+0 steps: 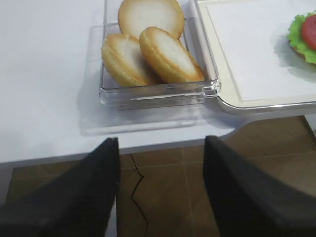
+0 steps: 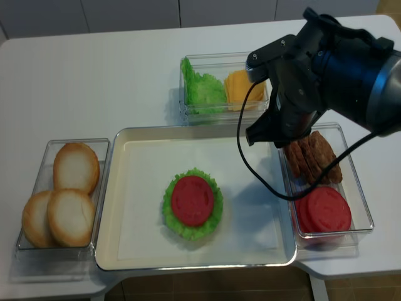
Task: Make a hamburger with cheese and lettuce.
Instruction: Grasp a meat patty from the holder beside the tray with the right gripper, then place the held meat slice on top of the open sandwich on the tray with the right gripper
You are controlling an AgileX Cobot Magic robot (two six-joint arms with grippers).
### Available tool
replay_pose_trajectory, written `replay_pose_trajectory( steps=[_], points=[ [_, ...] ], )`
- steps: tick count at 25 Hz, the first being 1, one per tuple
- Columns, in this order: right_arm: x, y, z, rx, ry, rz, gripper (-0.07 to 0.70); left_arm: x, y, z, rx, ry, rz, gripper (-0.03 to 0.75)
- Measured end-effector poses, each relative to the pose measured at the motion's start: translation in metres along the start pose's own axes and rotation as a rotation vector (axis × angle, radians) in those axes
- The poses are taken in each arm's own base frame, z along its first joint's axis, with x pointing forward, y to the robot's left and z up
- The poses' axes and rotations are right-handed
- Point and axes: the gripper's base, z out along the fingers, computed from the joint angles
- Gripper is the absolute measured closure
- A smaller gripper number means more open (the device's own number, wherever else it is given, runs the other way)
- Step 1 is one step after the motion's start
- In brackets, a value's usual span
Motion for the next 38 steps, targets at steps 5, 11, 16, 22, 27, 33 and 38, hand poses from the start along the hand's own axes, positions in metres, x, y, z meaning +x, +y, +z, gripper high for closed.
replay_pose_trajectory(
  steps=[5, 11, 16, 22, 27, 33, 38],
  points=[
    [0.001, -0.002, -0.008, -0.006, -0.009, 0.008, 0.511, 0.0, 0.0, 0.0, 0.0, 0.0, 0.0, 0.314],
    [0.003, -0.001, -0.013, -0.028, -0.008, 0.025, 0.512, 0.0, 0.0, 0.0, 0.0, 0.0, 0.0, 0.314],
    [0.004, -0.003, -0.024, -0.041, -0.026, 0.041, 0.512, 0.0, 0.0, 0.0, 0.0, 0.0, 0.0, 0.314],
    [0.007, -0.008, -0.043, -0.063, -0.07, 0.06, 0.512, 0.0, 0.0, 0.0, 0.0, 0.0, 0.0, 0.314],
    [0.01, -0.011, -0.058, -0.095, -0.097, 0.08, 0.512, 0.0, 0.0, 0.0, 0.0, 0.0, 0.0, 0.314],
    [0.014, -0.015, -0.074, -0.109, -0.136, 0.089, 0.512, 0.0, 0.0, 0.0, 0.0, 0.0, 0.0, 0.314],
    [0.017, -0.013, -0.081, -0.158, -0.131, 0.091, 0.512, 0.0, 0.0, 0.0, 0.0, 0.0, 0.0, 0.314]
  ],
)
